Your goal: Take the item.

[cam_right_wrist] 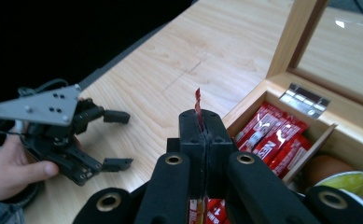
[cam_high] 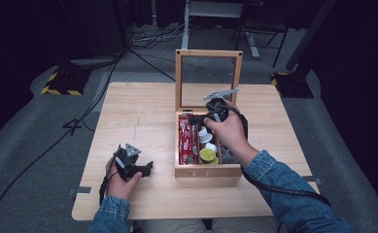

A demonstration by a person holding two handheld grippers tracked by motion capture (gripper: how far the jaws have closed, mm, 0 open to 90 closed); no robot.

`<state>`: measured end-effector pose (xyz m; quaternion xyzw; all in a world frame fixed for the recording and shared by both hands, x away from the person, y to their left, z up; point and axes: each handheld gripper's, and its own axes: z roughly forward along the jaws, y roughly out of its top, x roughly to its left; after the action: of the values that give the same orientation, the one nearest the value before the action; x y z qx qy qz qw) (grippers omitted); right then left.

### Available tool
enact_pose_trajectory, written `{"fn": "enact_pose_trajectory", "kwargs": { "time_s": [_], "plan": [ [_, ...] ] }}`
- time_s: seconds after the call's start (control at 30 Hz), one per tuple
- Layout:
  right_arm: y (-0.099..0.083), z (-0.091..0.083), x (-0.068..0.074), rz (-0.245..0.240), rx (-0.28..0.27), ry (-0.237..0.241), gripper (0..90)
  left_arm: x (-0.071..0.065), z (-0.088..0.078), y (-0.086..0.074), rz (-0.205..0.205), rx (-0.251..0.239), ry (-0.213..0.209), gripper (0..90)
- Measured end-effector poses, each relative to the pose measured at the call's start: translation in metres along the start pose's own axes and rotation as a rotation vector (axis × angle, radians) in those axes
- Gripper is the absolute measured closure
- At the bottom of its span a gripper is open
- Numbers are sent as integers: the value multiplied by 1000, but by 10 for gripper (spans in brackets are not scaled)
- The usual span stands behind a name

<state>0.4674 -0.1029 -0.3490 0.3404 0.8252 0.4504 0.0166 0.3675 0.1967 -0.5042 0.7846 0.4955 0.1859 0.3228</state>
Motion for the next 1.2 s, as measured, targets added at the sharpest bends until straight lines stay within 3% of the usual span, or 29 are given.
{"fn": "enact_pose_trajectory", "kwargs": {
  "time_s": [0.3,0.63,1.2],
  "plan": [
    [13,-33,-3,6,-56,-12,897,0,2,2,0,0,1,136],
    [18,-78,-17,7,-94,-83,896,0,2,2,-1,1,1,136],
    [11,-123,-46,44,-102,-179,895,0,2,2,-1,0,2,136]
  ]
}}
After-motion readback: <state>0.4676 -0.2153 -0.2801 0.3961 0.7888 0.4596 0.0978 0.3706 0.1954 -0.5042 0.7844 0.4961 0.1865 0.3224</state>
